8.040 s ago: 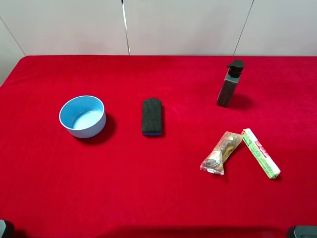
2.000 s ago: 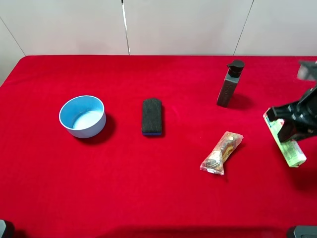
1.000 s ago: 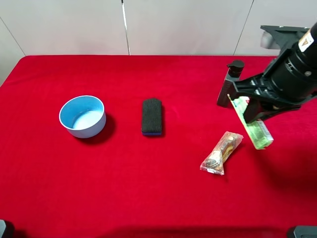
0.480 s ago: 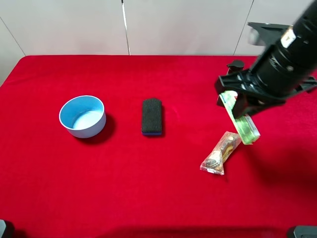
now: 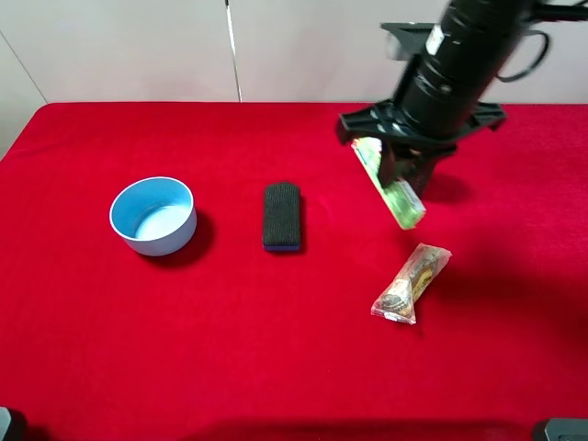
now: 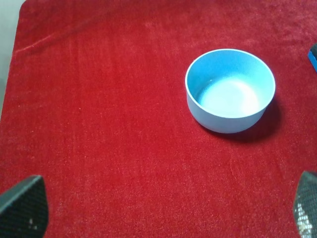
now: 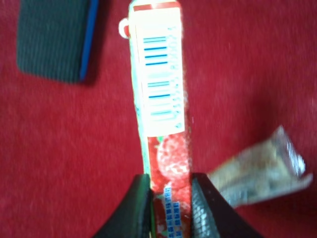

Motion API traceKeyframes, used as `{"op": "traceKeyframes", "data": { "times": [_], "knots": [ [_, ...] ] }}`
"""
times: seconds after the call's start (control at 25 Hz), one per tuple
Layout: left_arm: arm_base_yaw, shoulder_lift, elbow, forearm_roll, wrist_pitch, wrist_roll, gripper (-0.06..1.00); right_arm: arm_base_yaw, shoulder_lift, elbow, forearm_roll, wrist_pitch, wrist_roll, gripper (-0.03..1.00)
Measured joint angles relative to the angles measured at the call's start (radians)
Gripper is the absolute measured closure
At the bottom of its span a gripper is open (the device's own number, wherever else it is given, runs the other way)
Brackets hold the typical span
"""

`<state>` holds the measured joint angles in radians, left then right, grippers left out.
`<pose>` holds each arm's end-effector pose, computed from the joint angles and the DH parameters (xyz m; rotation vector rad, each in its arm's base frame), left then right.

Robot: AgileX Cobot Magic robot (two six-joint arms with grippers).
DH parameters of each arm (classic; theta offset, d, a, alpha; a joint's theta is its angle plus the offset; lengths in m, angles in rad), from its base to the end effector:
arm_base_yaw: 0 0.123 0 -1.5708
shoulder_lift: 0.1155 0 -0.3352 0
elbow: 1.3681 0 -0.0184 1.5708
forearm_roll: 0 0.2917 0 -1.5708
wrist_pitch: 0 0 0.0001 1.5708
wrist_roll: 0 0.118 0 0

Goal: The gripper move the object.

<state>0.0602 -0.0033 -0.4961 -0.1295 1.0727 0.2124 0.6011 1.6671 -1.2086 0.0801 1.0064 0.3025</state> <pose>0.0043 -0.0132 0.2828 0.1627 2.0435 0.0142 0.3020 0.2168 0.2465 -0.3911 2.9654 0.2231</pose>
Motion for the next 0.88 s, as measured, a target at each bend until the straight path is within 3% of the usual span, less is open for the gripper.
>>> {"op": "traceKeyframes", "data": {
  "times": [0.44, 0.88],
  "knots": [
    [0.0, 0.0, 0.0, 0.0, 0.0, 0.0, -0.05, 0.003, 0.209, -0.208, -0.013, -0.009, -0.048, 0.85],
    [0.0, 0.0, 0.0, 0.0, 0.0, 0.0, -0.05, 0.003, 0.342, -0.278, -0.019, -0.103, -0.063, 0.86]
  ]
}}
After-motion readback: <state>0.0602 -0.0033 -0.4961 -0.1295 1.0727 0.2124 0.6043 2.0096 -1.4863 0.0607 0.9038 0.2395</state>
